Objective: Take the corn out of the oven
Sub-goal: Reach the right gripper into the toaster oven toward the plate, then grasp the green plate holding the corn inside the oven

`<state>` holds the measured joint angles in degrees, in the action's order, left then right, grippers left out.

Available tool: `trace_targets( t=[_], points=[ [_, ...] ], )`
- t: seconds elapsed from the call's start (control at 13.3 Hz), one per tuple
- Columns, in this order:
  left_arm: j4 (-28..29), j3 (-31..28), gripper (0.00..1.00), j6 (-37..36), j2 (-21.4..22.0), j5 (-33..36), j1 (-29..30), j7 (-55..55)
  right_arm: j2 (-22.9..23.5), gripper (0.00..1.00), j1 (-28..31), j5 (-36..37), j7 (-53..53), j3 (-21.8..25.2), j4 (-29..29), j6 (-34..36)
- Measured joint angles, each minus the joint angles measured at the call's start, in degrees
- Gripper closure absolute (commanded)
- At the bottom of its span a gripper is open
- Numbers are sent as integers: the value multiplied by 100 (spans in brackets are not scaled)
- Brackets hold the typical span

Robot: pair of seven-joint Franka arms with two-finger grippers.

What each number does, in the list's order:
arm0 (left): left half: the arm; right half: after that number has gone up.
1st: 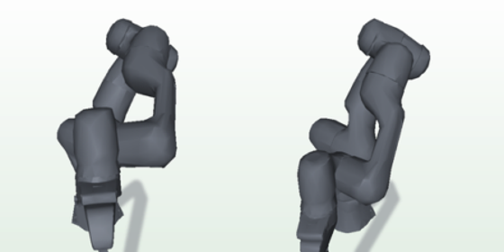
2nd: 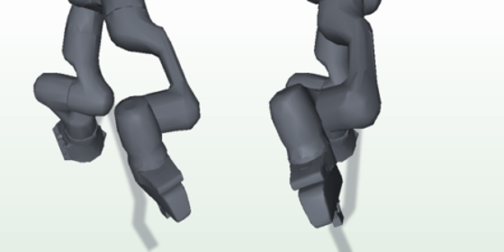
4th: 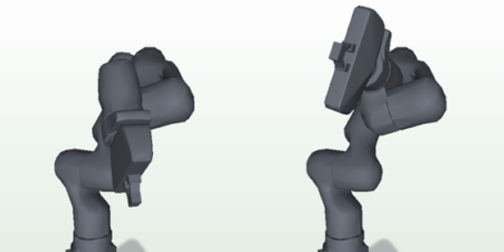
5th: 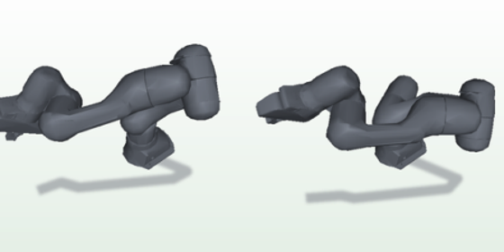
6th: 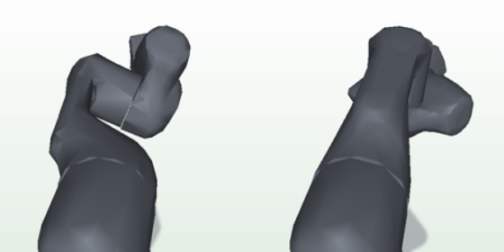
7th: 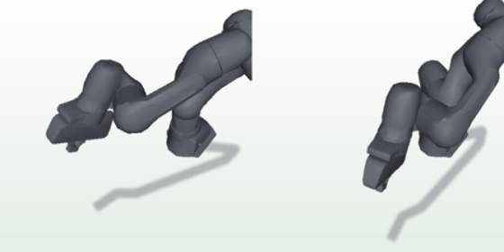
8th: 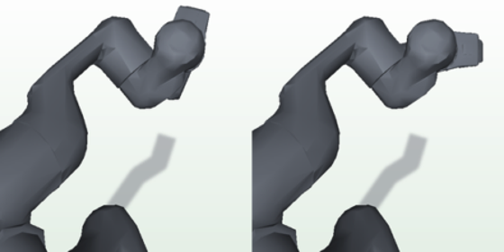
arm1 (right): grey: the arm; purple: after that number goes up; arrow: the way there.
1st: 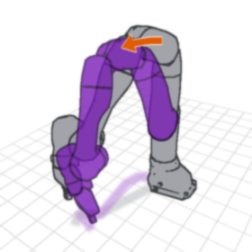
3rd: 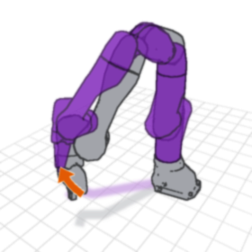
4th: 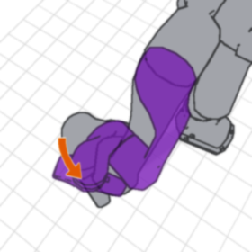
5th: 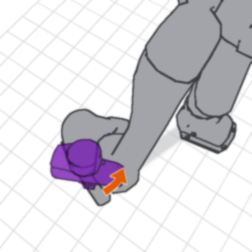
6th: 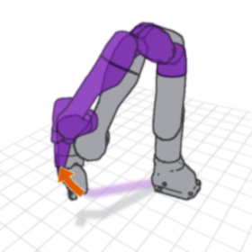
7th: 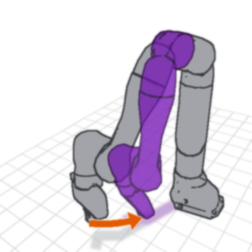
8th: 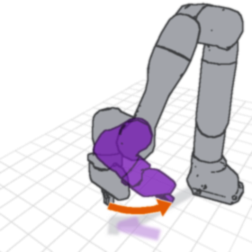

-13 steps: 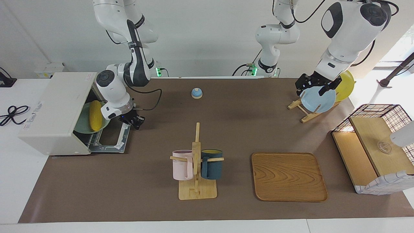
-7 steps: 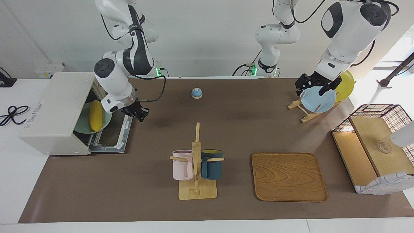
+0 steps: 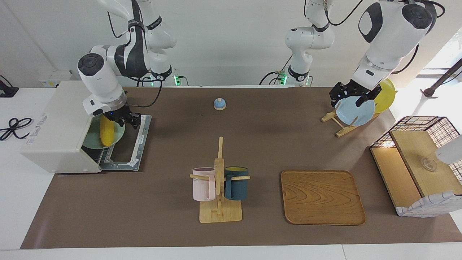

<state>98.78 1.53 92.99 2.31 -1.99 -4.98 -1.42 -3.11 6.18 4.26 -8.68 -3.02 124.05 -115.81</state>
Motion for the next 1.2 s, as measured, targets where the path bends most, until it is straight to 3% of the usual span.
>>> trace_targets(
  t=[0.45, 0.6, 0.67, 0.75, 1.05, 1.2],
  points=[
    [0, 0, 0, 0, 0, 0, 0, 0, 0, 58, 323, 1, 600, 2, 473, -552],
    [0, 0, 0, 0, 0, 0, 0, 0, 1, 74, 383, 1, 725, 3, 636, -755],
    [0, 0, 0, 0, 0, 0, 0, 0, 1, 95, 400, 2, 814, 3, 701, -822],
    [0, 0, 0, 0, 0, 0, 0, 0, 1, 100, 406, 2, 855, 4, 740, -841],
    [0, 0, 0, 0, 0, 0, 0, 0, -32, 100, 332, 22, 901, -40, 703, -813],
    [0, 0, 0, 0, 0, 0, 0, 0, -27, 100, -146, 22, 677, -68, 536, -646]
  ],
)
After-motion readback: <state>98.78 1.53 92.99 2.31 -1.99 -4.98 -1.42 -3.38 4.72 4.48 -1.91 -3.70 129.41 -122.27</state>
